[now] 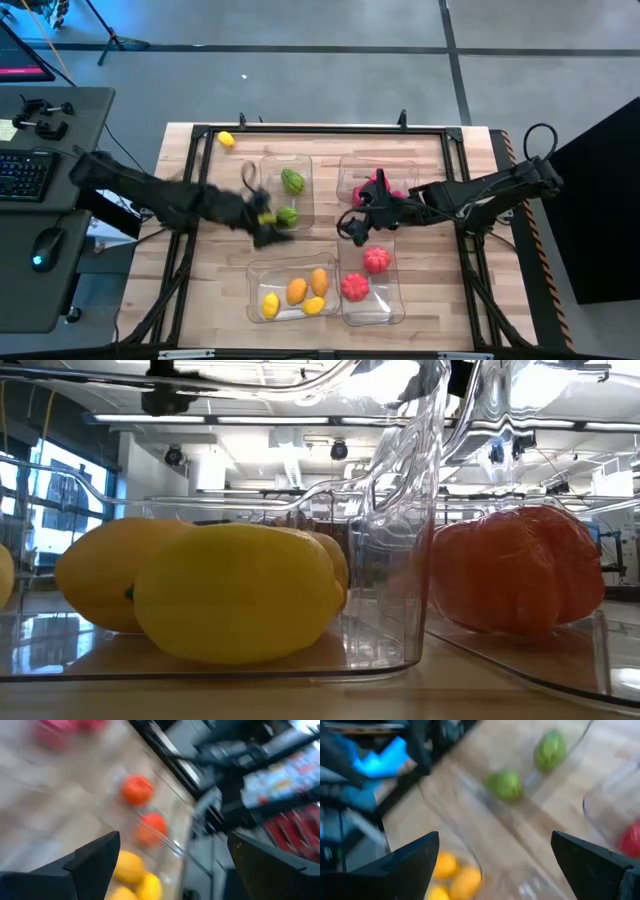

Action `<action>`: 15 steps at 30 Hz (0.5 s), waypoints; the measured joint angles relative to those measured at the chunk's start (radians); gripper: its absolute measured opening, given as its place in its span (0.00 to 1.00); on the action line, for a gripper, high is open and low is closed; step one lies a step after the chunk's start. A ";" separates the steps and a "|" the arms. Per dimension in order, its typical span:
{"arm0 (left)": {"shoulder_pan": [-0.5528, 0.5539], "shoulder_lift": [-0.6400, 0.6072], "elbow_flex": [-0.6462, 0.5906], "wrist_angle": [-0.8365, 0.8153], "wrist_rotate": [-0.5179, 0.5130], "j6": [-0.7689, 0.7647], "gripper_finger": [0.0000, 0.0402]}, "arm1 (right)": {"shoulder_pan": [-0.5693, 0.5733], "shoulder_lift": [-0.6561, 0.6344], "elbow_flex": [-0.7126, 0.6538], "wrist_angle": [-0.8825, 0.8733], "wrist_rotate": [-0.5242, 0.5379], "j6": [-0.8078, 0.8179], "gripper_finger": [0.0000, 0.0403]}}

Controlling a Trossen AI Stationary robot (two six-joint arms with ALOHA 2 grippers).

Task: Sort produce into baskets
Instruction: Put the yellow lemon into the bottom left transparent bin

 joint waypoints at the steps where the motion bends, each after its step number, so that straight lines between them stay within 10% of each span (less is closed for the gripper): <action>1: 0.041 -0.042 0.000 -0.050 -0.001 0.011 0.89 | -0.010 0.000 0.000 0.028 0.024 0.000 0.93; 8: 0.376 -0.219 0.080 -0.456 -0.054 0.136 0.89 | -0.128 0.000 0.000 0.169 0.179 -0.052 0.93; 15: 0.729 -0.092 0.272 -0.773 -0.065 0.306 0.89 | -0.332 0.000 0.000 0.169 -0.074 -0.115 0.93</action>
